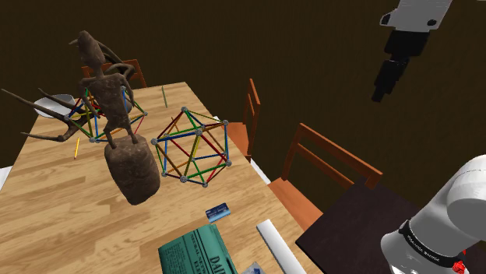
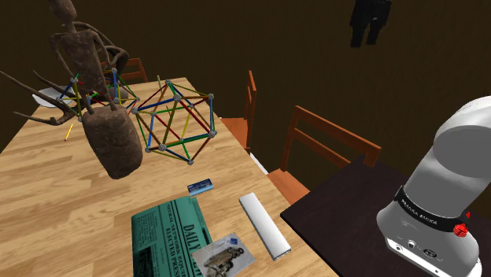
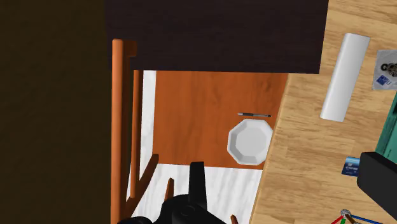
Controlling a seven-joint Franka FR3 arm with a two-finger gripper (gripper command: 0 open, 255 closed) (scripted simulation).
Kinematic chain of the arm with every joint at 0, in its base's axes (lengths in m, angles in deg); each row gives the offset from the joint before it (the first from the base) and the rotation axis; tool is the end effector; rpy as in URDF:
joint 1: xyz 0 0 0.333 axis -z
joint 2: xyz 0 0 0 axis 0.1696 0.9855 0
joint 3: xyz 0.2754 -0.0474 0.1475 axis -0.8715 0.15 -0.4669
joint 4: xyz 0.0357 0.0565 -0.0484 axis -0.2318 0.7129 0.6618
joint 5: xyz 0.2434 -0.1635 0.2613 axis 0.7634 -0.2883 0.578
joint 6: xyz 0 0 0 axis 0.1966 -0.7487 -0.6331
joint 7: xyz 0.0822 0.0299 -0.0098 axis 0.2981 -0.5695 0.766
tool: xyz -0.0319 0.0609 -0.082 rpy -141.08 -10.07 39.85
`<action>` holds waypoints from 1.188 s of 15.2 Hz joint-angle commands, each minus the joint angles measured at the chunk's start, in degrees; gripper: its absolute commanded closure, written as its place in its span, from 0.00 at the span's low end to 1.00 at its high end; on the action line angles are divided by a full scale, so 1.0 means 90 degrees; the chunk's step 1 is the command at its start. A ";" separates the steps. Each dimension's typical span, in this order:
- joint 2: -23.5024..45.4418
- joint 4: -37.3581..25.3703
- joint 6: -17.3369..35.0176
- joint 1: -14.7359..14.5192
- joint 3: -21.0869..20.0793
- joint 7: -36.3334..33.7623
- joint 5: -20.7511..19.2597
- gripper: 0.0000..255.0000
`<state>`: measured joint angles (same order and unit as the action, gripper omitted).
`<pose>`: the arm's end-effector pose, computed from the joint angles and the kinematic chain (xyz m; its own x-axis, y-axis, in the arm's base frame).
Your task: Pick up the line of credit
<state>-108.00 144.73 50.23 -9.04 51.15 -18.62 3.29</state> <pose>0.2910 -0.0225 0.6028 0.9953 0.0809 -0.0537 0.0787 -0.9961 -0.0404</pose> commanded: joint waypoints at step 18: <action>0.1583 0.2211 0.4789 -0.1475 0.0704 0.2762 0.0930 0.00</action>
<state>-95.18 163.67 90.29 -21.33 56.88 4.08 10.83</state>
